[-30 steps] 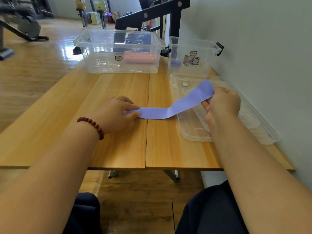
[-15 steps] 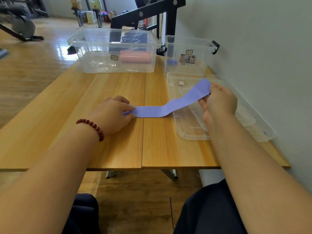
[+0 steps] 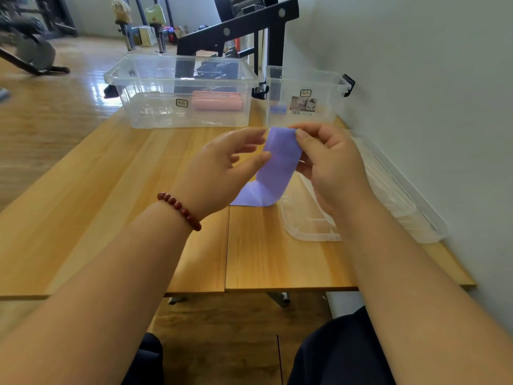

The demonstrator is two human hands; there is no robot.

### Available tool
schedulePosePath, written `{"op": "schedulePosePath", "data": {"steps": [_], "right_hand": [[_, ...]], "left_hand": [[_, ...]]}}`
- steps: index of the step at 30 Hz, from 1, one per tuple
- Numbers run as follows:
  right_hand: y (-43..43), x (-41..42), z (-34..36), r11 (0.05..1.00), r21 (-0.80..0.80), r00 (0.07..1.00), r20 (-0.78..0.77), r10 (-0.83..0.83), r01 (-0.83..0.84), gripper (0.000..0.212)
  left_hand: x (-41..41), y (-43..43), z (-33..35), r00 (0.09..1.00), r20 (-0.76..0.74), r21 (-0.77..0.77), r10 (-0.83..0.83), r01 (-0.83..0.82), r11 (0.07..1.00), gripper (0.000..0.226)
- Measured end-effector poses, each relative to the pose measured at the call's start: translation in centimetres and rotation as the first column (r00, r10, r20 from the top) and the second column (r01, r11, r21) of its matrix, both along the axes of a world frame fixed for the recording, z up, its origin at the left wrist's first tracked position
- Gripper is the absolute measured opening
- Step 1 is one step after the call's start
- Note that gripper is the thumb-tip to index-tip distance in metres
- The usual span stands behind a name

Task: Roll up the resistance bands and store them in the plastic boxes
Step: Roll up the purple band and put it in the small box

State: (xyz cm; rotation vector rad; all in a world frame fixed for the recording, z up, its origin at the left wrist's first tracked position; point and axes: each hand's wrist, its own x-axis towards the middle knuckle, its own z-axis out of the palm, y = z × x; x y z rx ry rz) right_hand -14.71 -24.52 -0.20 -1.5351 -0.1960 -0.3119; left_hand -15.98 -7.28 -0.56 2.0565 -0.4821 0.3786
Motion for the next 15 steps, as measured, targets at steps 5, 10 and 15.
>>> {"op": "schedulePosePath", "data": {"steps": [5, 10, 15], "right_hand": [[0.6, -0.1, -0.1, 0.991, -0.131, 0.996, 0.076, 0.040, -0.030, 0.019], [1.0, 0.1, -0.2, 0.993, -0.118, 0.992, 0.116, 0.044, -0.030, 0.010], [1.3, 0.5, -0.2, 0.990, -0.142, 0.979, 0.205, 0.008, 0.022, 0.013]], "left_hand": [[0.0, -1.5, 0.2, 0.999, -0.016, -0.261, 0.043, -0.046, 0.964, 0.009], [0.6, -1.5, 0.1, 0.993, -0.108, -0.446, 0.056, -0.099, 0.889, 0.010], [0.7, -1.3, 0.8, 0.958, -0.247, -0.576, -0.146, -0.024, 0.817, 0.014]]}}
